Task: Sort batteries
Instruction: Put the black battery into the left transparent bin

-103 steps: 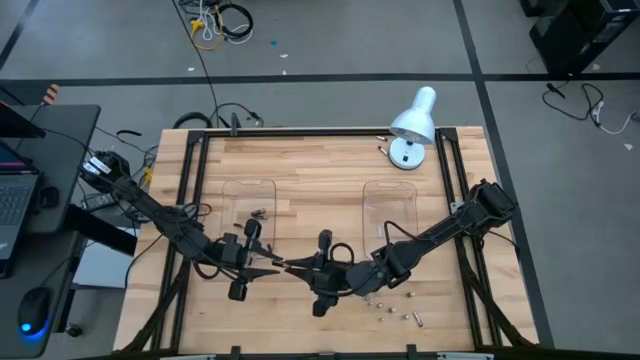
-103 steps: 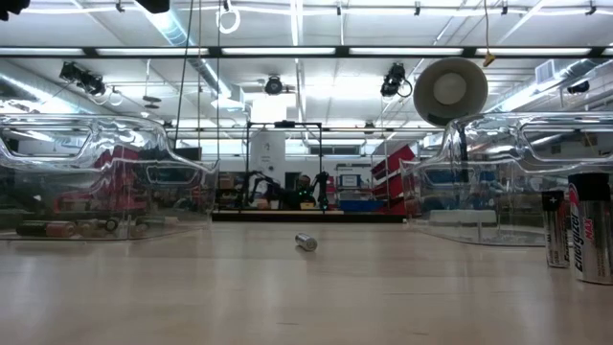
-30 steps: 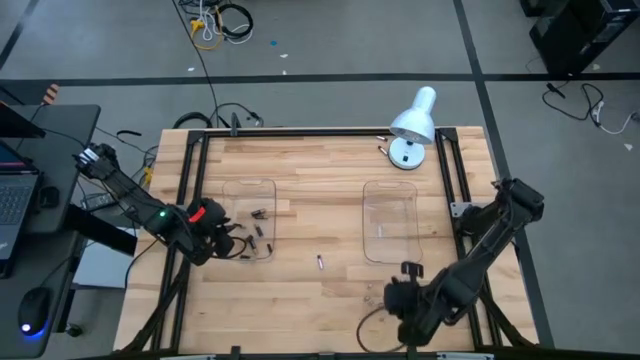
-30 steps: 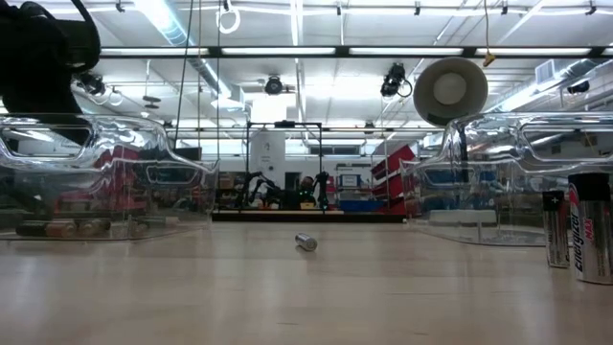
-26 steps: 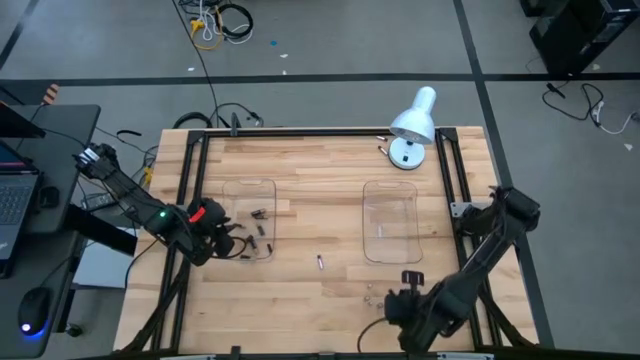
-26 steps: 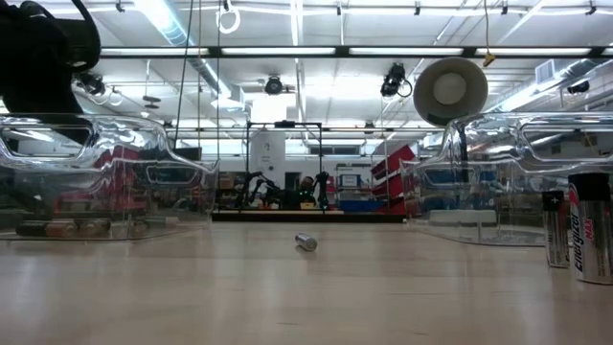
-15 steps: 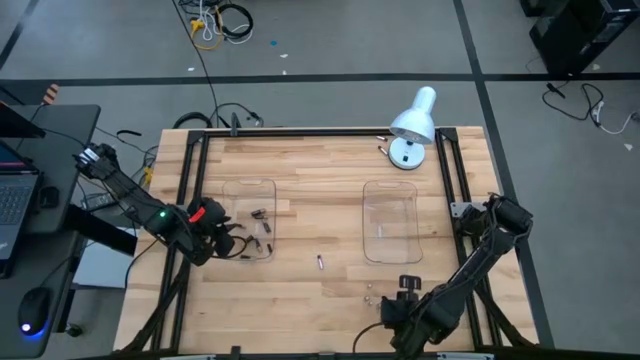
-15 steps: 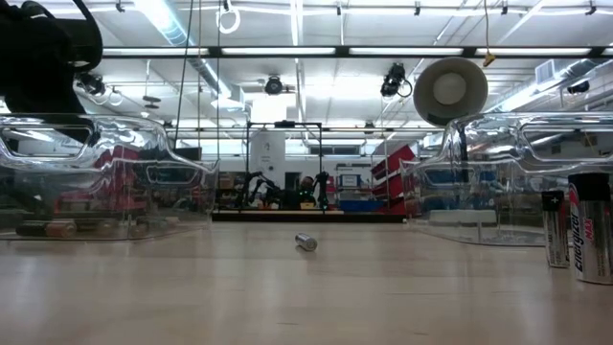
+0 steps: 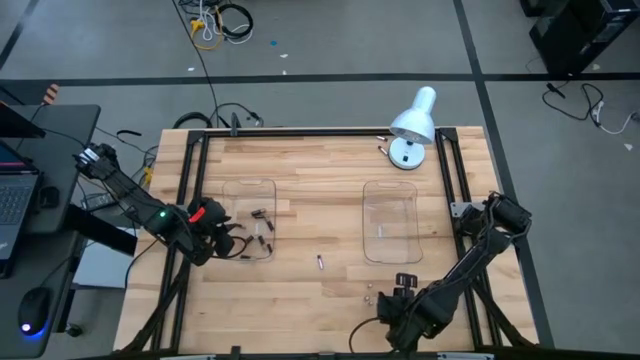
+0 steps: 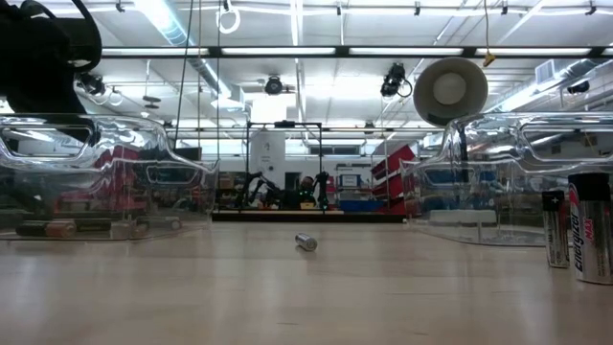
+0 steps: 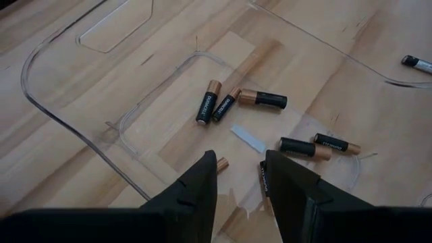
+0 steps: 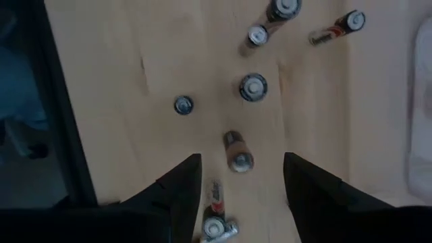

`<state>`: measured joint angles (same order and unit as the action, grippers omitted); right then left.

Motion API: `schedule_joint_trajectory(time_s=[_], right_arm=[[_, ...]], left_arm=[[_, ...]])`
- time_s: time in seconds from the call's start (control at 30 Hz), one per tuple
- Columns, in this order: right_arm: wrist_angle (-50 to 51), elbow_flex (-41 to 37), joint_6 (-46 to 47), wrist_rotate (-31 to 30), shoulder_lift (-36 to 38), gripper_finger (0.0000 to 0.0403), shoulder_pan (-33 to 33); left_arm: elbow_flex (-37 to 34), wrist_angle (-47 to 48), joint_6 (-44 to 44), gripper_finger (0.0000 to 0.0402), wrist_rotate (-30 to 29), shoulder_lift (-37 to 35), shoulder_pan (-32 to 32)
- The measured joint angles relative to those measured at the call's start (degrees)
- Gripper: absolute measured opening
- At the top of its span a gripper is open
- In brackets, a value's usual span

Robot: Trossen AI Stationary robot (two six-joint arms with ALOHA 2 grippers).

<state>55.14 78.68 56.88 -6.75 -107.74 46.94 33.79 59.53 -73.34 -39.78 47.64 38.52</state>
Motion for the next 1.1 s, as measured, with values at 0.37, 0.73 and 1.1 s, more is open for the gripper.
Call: schedule_joint_trajectory(time_s=[0.37,0.73,1.1], right_arm=[[-1.7,-2.2,0.0,1.7,0.0,0.0187,-0.4],[-1.8,-2.2,0.0,1.6,0.0,0.0173,-0.7],[-3.9,-5.4,0.4,2.1,0.0,0.0169,-1.7]], left_arm=[[0.0,0.0,0.0,0.0125,0.0,0.0,0.0],[0.0,0.0,0.1,0.0125,-0.8,0.0,0.0],[0.0,-0.1,0.1,0.0125,-0.8,0.0,0.0]])
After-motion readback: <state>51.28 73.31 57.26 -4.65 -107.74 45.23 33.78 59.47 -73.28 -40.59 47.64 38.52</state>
